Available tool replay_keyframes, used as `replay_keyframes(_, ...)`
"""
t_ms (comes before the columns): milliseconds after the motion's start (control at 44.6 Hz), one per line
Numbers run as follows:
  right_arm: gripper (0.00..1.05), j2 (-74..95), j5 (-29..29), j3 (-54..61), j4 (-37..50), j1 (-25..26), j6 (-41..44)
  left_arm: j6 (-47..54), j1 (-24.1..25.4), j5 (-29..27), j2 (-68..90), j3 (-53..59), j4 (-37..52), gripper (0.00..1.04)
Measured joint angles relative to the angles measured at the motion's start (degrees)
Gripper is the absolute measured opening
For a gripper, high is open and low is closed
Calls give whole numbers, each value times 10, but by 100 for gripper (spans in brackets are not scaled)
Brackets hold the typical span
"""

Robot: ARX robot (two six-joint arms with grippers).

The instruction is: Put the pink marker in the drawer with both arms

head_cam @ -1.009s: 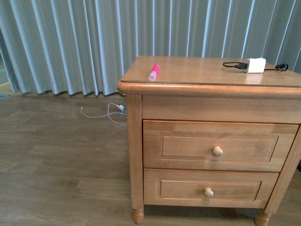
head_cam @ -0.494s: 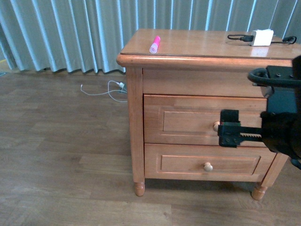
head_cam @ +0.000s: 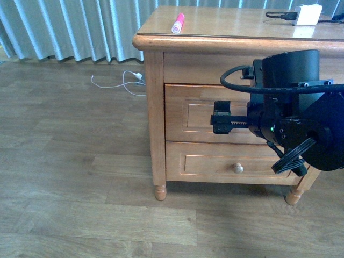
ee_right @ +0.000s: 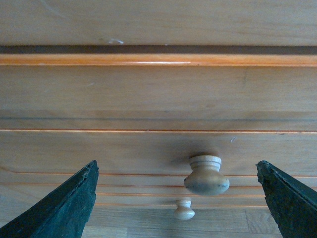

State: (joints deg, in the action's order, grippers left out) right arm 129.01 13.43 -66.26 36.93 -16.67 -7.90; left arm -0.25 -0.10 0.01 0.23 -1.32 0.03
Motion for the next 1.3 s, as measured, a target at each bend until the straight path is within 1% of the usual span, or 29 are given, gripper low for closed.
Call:
replay_keyframes(202,96,26,-1,-25,2,9,4,0,0,0,0,0,0,99)
replay_keyframes(538,95,46,2,-33,7,16,12,0,0,0,0,0,0,99)
replay_keyframes(561,91,46,2,-33,9,16,13,0,0,0,0,0,0,99)
replay_keyframes(583,90,46,2,-33,10,16,13,0,0,0,0,0,0,99)
replay_keyframes(695,74,46,2,-32,12,16,13,0,0,0,0,0,0,99)
replay_keyframes(718,72,46,2,-32,12,16,14,0,0,0,0,0,0,99)
replay_keyframes(808,56,46,2,-31,13,18,17,0,0,0,0,0,0,99)
replay_keyframes(875,42,46,1,-30,14,19,17,0,0,0,0,0,0,99)
replay_keyframes(987,27,45,0,-26,16,22,21,0,0,0,0,0,0,99)
replay_keyframes(1032,24,45,-2,-23,16,23,21,0,0,0,0,0,0,99)
replay_keyframes(1189,23,33,-3,-12,4,23,20,0,0,0,0,0,0,99)
replay_keyframes(1301,23,5,-14,18,-16,21,15,0,0,0,0,0,0,99)
